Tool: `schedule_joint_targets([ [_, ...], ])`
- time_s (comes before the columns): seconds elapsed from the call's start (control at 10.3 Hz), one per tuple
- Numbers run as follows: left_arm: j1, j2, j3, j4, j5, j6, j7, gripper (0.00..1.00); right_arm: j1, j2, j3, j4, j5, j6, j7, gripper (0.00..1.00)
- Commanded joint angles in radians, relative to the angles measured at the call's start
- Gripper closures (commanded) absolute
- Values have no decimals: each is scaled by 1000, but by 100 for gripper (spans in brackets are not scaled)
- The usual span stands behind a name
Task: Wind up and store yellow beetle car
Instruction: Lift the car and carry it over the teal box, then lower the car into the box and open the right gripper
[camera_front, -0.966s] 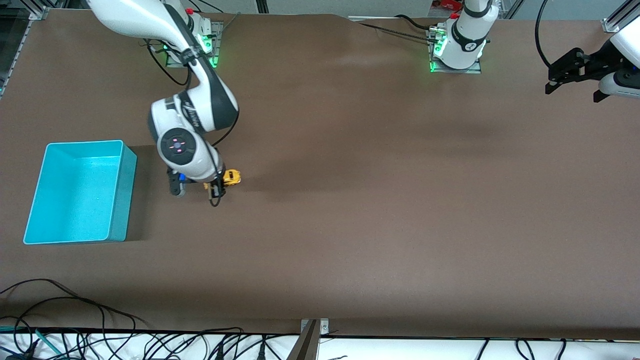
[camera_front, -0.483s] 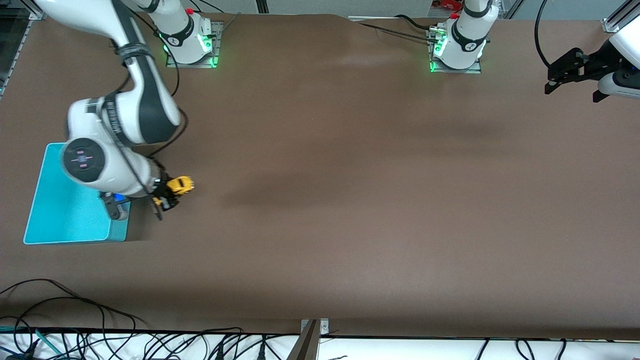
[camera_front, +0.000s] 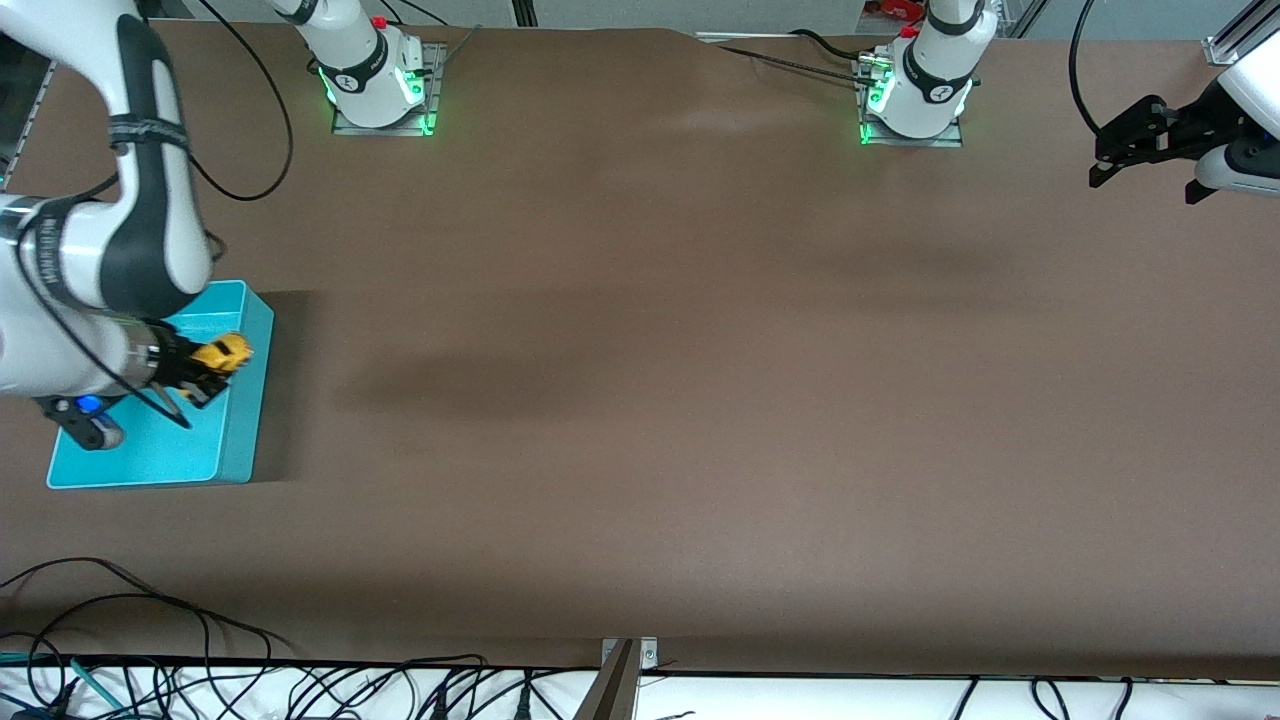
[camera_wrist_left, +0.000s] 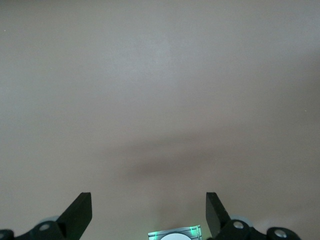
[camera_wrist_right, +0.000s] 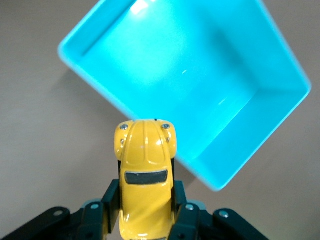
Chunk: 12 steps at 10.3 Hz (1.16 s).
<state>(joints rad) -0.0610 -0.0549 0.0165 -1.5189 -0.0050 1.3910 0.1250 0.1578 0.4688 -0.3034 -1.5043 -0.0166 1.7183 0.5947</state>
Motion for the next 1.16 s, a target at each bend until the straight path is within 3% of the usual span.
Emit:
schedule_joint_targets([
  [0.0, 0, 13, -1, 31, 7, -24, -11, 0, -113, 1, -19, -81, 53, 90, -264, 83],
  [0.29, 3, 15, -1, 31, 7, -24, -11, 0, -196, 16, -17, -273, 63, 291, -352, 83],
  [0.58, 3, 15, -1, 29, 7, -24, -11, 0, -202, 75, -17, -315, 86, 391, -345, 78],
  [0.77, 4, 15, 0, 29, 7, -24, -11, 0, -201, 100, -16, -315, 86, 414, -339, 66],
  [0.87, 4, 15, 0, 29, 7, -24, -10, 0, -201, 108, -16, -315, 86, 411, -339, 42],
  [0.97, 4, 15, 0, 29, 7, -24, -10, 0, -196, 108, -14, -309, 84, 400, -335, 11],
  [1.06, 6, 15, 0, 31, 7, -24, -10, 0, -192, 106, -14, -303, 84, 397, -342, 0],
])
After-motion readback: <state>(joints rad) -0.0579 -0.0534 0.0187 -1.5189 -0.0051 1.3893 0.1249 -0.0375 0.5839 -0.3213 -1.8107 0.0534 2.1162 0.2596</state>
